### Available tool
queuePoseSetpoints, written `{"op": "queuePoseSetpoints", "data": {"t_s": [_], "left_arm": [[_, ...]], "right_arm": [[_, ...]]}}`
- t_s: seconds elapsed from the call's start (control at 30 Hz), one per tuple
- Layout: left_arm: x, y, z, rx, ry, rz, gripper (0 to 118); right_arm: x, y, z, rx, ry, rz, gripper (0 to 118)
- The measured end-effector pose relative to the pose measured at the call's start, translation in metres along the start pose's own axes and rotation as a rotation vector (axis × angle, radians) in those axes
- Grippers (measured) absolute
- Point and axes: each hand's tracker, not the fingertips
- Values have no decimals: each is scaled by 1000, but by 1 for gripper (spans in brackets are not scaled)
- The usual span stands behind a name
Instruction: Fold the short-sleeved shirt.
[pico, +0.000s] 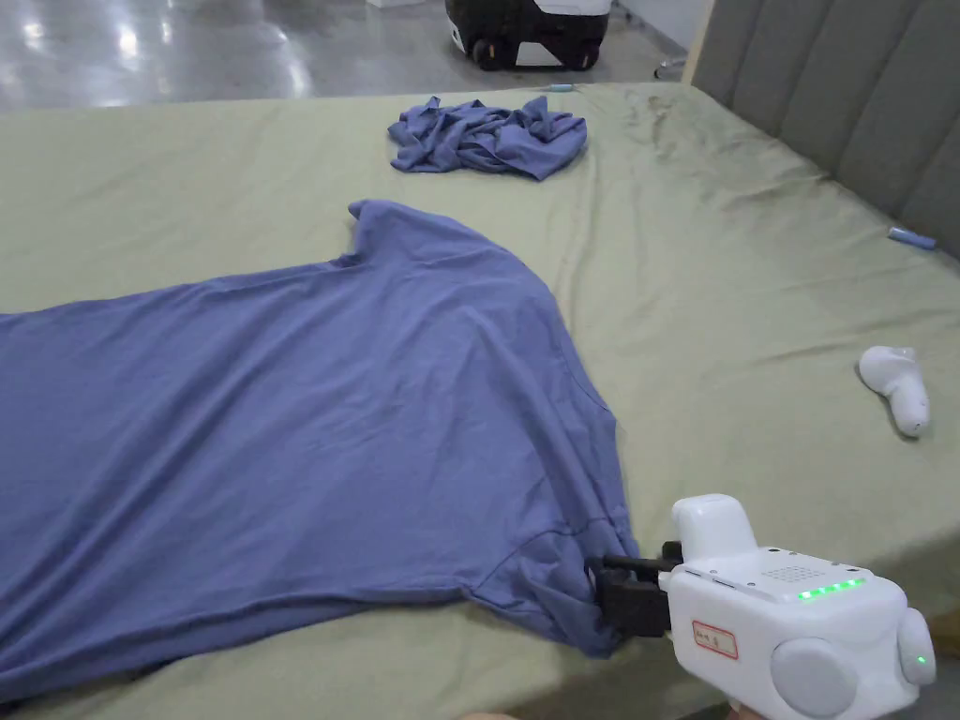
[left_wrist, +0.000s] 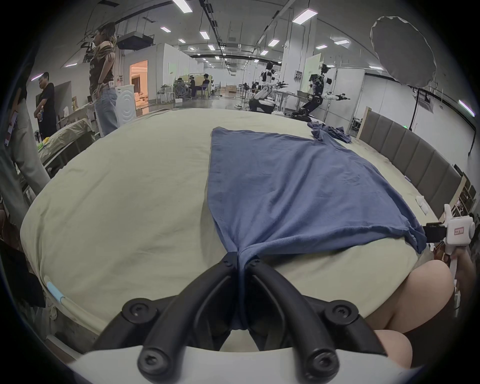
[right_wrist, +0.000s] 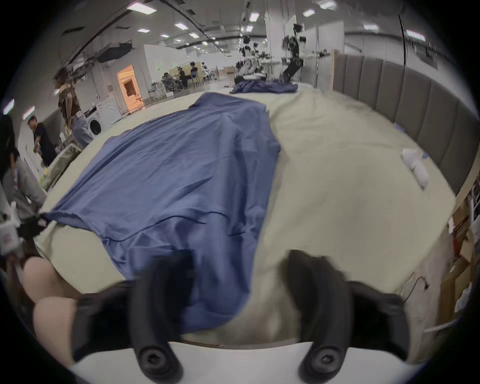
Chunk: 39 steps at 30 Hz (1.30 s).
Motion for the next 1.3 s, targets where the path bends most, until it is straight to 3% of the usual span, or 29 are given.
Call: {"op": "queuePoseSetpoints", "data": {"t_s": [0.07, 0.2, 0.27, 0.33, 0.4, 0.57, 0.67, 0.83, 1.1, 1.13, 1.17, 1.2, 1.23, 1.27, 1.3], "left_arm": [[3, 1, 2, -3, 1, -8, 2], [7, 6, 9, -7, -5, -13, 2], [8, 13, 14, -8, -14, -14, 2], [4, 25, 21, -1, -28, -11, 2], [3, 41, 27, 5, -53, -11, 2], [-5, 104, 9, -12, -82, -45, 2], [-20, 140, -26, -80, -115, -20, 2], [-44, 173, -104, -211, -108, 36, 2], [-50, 176, -204, -377, -96, 64, 3], [-51, 172, -209, -377, -92, 85, 9], [-54, 172, -211, -365, -93, 135, 28], [-57, 173, -210, -344, -104, 174, 75], [-60, 174, -205, -305, -89, 189, 112], [-64, 173, -199, -260, -80, 188, 118], [-67, 172, -189, -238, -44, 174, 118]], "right_arm": [[-2, -5, 4, 13, -62, 62, 6], [-8, -10, 21, 11, 29, 81, 6], [-14, -9, 30, 47, -10, 120, 6], [-14, -1, 44, 68, 1, 93, 6], [-11, 19, 56, 131, 12, 58, 6], [-16, 101, 58, 138, 36, 101, 6], [-12, 152, 32, 118, 38, 94, 6], [5, 214, -39, -11, 36, -15, 6], [8, 233, -142, -189, -78, -11, 6], [9, 232, -148, -188, -76, -25, 8], [12, 232, -153, -190, -73, -38, 22], [17, 231, -153, -184, -68, -68, 70], [22, 230, -150, -156, -87, -133, 101], [28, 229, -145, -119, -116, -173, 113], [35, 228, -134, -64, -125, -193, 113]]}}
